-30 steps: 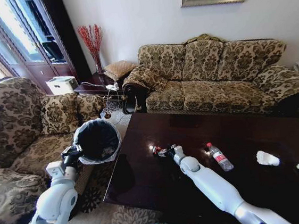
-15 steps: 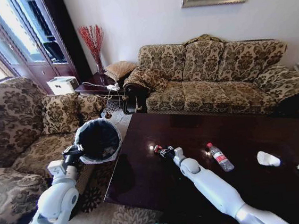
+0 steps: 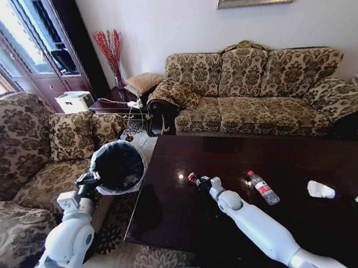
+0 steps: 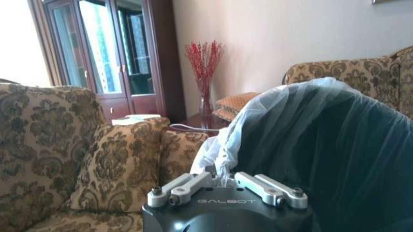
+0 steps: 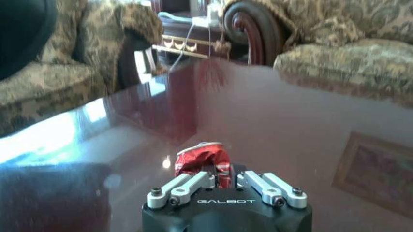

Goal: Move to the front of the table and place the trash on the table into the trash bin.

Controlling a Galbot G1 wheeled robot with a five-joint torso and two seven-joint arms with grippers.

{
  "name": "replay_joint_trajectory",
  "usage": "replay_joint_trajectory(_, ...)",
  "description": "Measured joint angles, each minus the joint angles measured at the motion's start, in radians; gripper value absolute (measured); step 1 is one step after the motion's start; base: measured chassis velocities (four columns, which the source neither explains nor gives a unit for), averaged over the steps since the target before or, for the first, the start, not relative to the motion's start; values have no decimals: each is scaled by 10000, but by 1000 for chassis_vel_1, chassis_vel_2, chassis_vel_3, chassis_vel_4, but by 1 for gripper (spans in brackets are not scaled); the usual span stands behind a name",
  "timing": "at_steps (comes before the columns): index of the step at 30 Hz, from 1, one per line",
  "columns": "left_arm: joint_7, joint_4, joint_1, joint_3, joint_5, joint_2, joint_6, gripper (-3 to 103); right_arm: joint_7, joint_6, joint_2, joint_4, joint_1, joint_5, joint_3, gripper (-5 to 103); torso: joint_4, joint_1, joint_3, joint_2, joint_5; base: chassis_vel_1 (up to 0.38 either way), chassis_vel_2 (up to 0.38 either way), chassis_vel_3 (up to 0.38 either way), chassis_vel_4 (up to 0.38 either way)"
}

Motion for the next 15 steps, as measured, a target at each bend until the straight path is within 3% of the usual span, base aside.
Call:
replay_joint_trajectory(11,-12,-97,94,158,30,-1,0,0,393,125,-635,1962,-151,176,573,9,4,0,-2,0,1,0,0,0,0)
replay_joint_trajectory(15,378,-95,164,467,22,185,-304,0,749,51,-1306,3955,177,818,906,9,5,-1,-3,0,1,0,0,0,0)
